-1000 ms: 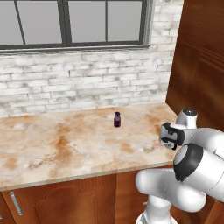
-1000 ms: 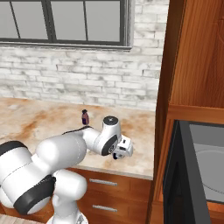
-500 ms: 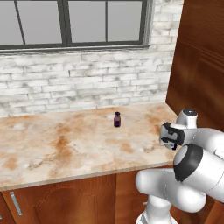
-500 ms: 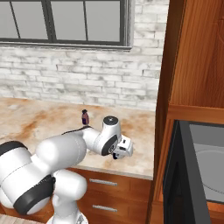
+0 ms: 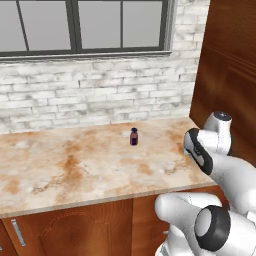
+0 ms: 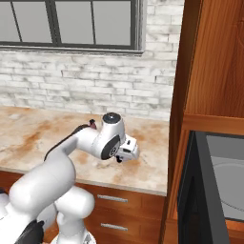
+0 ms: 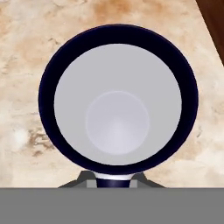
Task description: Pick the mug from the counter and place it inside the microwave. Then close the microwave.
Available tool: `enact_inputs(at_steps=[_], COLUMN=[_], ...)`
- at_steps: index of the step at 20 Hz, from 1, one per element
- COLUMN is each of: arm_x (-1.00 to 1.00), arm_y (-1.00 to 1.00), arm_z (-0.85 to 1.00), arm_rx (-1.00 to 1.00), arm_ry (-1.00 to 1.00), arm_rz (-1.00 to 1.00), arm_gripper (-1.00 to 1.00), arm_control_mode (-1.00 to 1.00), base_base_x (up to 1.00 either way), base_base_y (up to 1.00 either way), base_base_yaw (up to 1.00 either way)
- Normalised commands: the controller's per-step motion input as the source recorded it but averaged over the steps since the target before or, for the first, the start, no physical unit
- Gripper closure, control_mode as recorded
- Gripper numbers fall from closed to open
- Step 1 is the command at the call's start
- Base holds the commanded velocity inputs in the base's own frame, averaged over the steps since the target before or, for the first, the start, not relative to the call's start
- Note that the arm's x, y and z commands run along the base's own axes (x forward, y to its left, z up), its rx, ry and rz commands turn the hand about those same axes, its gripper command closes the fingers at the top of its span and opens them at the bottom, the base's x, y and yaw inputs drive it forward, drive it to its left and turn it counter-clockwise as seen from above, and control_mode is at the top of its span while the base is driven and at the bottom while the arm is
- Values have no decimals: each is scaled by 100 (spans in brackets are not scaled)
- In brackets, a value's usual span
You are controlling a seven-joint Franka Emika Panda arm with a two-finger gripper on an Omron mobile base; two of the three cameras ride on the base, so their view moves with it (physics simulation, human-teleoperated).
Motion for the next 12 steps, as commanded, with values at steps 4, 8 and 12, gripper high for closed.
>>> enact_inputs(at_steps=[4, 8, 12], arm_x=[-24, -34, -43], arm_y=[52, 64, 74], arm_z=[90, 74, 41], arm_rx=[0, 0, 2], arm_ry=[2, 6, 1], arm_rz=[0, 0, 0], arm_gripper=[100, 100, 100], arm_control_mode=[-100, -100, -100], base_base_x=[0, 0, 0], base_base_y=[0, 0, 0], base_base_yaw=[0, 0, 0])
